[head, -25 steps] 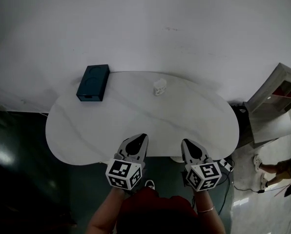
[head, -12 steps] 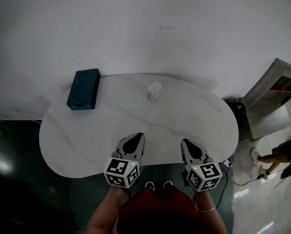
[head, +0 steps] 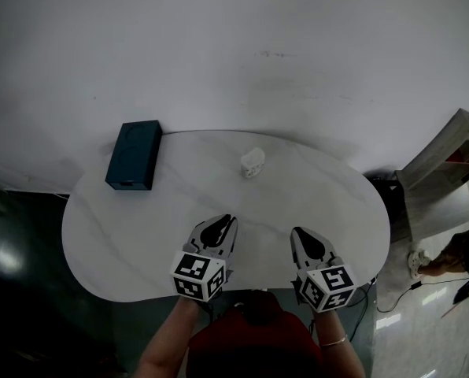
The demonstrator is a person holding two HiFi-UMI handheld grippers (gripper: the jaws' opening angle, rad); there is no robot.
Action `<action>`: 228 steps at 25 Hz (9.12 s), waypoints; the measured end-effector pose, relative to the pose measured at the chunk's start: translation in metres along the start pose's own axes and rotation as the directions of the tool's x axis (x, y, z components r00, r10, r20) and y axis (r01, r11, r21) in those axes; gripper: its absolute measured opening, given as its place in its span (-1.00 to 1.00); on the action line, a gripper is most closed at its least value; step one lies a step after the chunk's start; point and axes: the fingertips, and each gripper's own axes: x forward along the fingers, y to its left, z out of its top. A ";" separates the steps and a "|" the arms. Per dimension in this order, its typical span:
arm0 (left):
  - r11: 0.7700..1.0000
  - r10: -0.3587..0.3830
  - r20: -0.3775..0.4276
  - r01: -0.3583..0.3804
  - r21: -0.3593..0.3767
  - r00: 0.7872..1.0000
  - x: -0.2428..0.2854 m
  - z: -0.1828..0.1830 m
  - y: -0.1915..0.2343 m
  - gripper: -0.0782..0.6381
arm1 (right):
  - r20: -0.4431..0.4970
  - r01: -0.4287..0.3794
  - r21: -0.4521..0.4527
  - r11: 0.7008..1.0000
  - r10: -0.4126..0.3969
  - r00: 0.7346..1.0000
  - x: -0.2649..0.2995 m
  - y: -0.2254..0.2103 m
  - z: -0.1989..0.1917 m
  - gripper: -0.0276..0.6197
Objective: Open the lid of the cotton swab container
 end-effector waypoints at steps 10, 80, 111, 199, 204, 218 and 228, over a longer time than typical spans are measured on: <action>1.000 0.007 -0.080 -0.009 -0.028 0.997 0.059 -0.008 0.030 -0.50 | -0.062 -0.068 -0.030 0.997 0.066 0.996 0.058 -0.023 0.010 -0.87; 0.978 0.030 -0.240 0.022 0.208 0.970 0.213 -0.024 0.081 -0.10 | -0.232 -0.126 0.019 0.992 0.127 0.964 0.141 -0.080 -0.018 -0.87; 0.970 0.001 -0.205 0.049 0.239 0.979 0.053 -0.018 0.036 -0.11 | -0.127 -0.231 -0.099 0.968 0.218 0.968 0.074 0.025 0.002 -0.87; 0.822 -0.251 -0.410 0.417 0.387 0.877 -0.027 -0.074 -0.092 -0.11 | -0.818 -0.821 -0.571 -0.008 0.094 0.568 -0.016 0.122 -0.045 -0.29; 0.810 -0.250 -0.412 0.422 0.407 0.876 -0.025 -0.072 -0.095 -0.11 | -0.832 -0.833 -0.553 -0.032 0.074 0.549 -0.016 0.120 -0.048 -0.29; 0.815 -0.262 -0.386 0.417 0.402 0.885 -0.026 -0.073 -0.097 -0.11 | -0.860 -0.864 -0.503 -0.023 0.116 0.497 -0.017 0.120 -0.050 -0.29; 0.808 -0.261 -0.370 0.411 0.422 0.892 -0.026 -0.072 -0.097 -0.11 | -0.880 -0.886 -0.463 -0.028 0.131 0.456 -0.018 0.117 -0.049 -0.29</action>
